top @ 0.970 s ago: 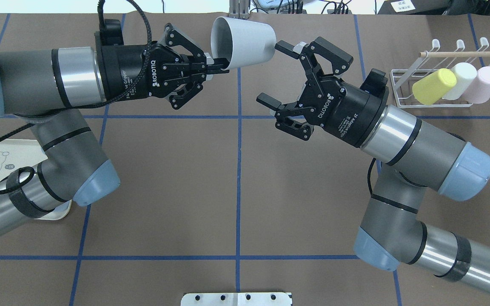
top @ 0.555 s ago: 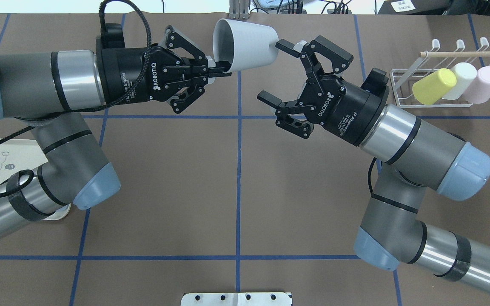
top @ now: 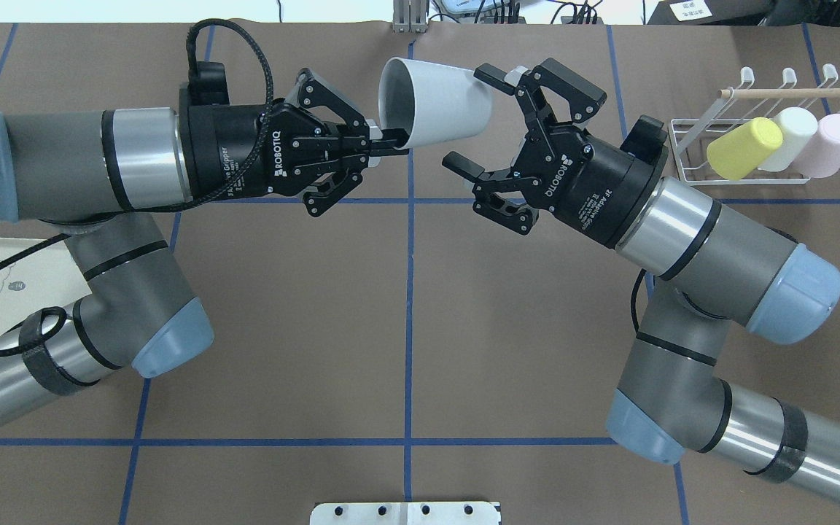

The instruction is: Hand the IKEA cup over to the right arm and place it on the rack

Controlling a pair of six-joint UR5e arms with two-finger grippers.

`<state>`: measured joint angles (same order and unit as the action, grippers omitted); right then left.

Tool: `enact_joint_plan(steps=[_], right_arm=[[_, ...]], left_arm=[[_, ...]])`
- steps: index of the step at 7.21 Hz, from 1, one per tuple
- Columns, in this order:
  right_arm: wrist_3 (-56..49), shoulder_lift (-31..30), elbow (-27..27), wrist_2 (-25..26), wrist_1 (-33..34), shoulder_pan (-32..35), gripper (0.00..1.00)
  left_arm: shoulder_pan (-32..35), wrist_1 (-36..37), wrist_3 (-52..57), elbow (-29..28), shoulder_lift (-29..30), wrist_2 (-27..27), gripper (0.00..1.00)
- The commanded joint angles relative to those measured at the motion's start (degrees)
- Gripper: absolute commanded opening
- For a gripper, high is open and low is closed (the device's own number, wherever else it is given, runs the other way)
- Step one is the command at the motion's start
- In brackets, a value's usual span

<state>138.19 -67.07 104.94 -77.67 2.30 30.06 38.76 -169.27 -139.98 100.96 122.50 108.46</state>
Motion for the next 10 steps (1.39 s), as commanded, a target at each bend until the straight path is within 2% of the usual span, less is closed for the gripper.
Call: enact_joint_plan(steps=[1,2,3,4,5,6,7,8,9,10], right_arm=[[-0.03,-0.07,0.00,0.41,0.08,0.00,0.91],[-0.03,-0.07,0.00,0.41,0.08,0.00,0.89],[-0.03,-0.07,0.00,0.41,0.08,0.00,0.82],[0.06,-0.07,0.00,0.67,0.08,0.00,0.69],[0.06,-0.16,0.00,0.67,0.08,0.09,0.47],[-0.03,-0.25,0.00,0.67,0.16,0.09,0.28],[-0.03,-0.42,0.09,0.67,0.17,0.26,0.20],[-0.90,-0.69,0.17,0.67,0.34,1.40,0.18],[-4.91,-1.99,0.18,-0.02,2.95,4.37,0.18],[-14.52,-3.05,0.35,-0.99,4.63,4.83,0.18]], left_arm=[[-0.17,-0.01,0.06,0.29,0.02,0.00,0.00],[-0.44,0.08,0.06,0.29,0.02,0.00,0.00],[-0.87,0.17,-0.03,0.20,0.02,0.00,0.00],[-1.49,0.69,-0.03,0.20,0.29,-0.09,0.00],[-1.49,1.22,0.15,0.11,0.37,0.00,0.14],[-1.49,1.22,0.23,0.20,0.20,0.17,0.76],[-1.32,1.40,0.76,0.81,-0.06,0.35,1.00],[-0.01,2.18,1.55,1.08,-0.85,2.35,1.00],[4.26,5.85,6.51,1.17,-2.33,7.42,1.00],[8.57,8.93,13.09,1.08,-4.96,12.34,1.00]])
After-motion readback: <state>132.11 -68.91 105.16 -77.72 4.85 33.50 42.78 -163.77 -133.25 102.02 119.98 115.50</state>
